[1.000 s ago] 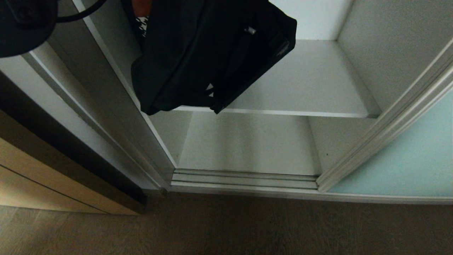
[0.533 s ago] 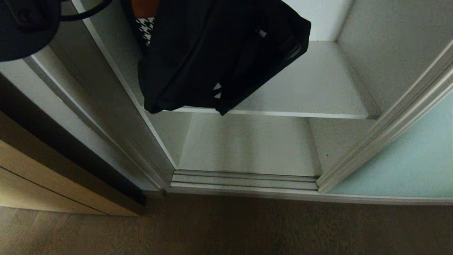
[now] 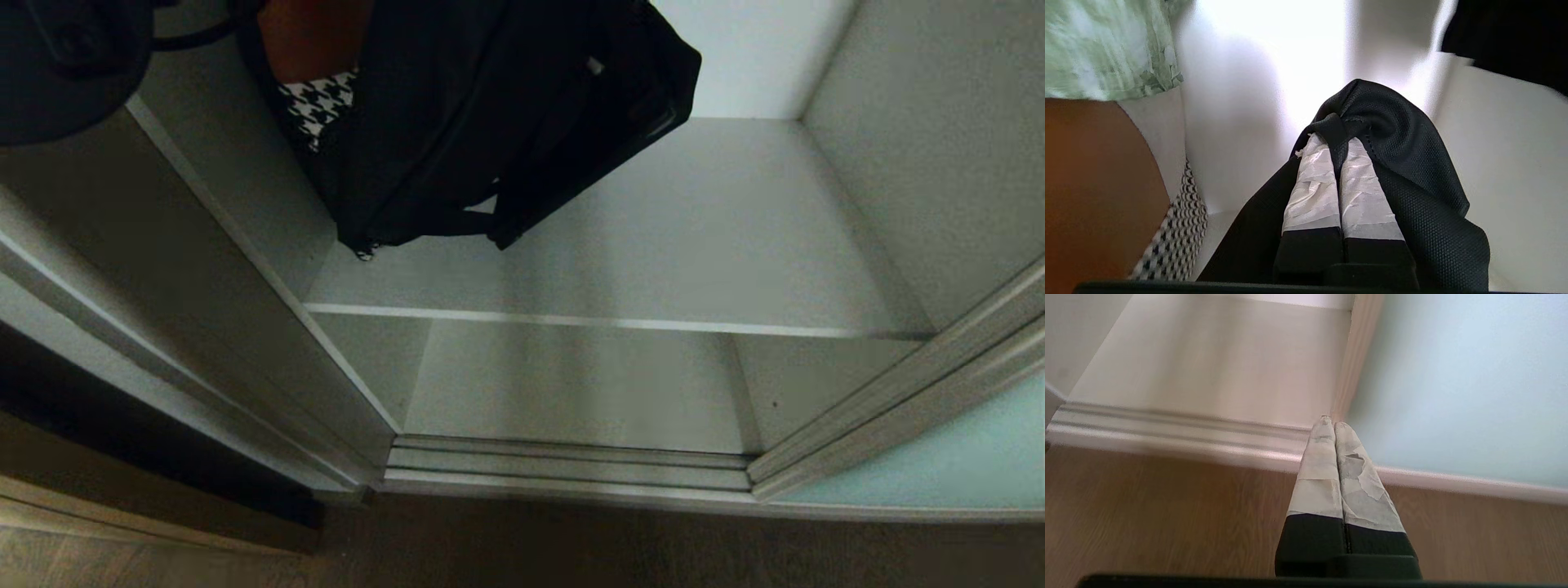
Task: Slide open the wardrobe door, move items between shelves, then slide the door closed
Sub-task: Place the bag on the higher shelf
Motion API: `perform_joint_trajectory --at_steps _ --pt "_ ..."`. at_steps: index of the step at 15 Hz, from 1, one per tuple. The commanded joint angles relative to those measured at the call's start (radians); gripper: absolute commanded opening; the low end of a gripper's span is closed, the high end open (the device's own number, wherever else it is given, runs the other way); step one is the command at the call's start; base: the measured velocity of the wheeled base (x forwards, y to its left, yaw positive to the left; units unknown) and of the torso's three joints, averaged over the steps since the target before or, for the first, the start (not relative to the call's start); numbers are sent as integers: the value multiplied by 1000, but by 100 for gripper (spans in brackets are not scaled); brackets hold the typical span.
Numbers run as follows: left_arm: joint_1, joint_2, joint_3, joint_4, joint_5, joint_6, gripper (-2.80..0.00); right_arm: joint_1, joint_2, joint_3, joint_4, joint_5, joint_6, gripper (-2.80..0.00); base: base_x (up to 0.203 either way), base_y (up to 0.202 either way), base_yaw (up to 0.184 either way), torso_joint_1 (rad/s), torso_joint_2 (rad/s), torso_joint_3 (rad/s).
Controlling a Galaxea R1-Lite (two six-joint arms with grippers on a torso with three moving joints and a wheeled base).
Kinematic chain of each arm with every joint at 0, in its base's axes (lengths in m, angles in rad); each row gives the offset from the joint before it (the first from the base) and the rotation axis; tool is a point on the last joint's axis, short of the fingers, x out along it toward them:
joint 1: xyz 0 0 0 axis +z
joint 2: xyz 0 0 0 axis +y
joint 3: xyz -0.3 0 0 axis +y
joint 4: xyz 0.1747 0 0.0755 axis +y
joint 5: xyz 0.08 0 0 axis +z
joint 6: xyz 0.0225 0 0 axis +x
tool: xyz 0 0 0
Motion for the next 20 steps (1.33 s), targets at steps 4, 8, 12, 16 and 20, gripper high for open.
perform_joint_trajectory --at_steps 4,8,12,16,20 --pt "-1 40 5 -2 12 -7 -280 0 0 1 0 0 -1 -280 53 0 2 4 0 1" --pt "0 55 1 -28 12 -1 -280 0 0 0 0 0 0 -280 0 0 0 0 0 0" --pt "54 88 -2 -177 -2 0 -280 0 0 0 0 0 0 -280 0 0 0 0 0 0" --pt "111 165 -5 -302 -47 -3 -280 0 0 0 0 0 0 -280 0 0 0 0 0 0" --pt "151 320 -5 -421 -43 -13 -280 0 0 1 0 0 0 -280 0 0 0 0 0 0"
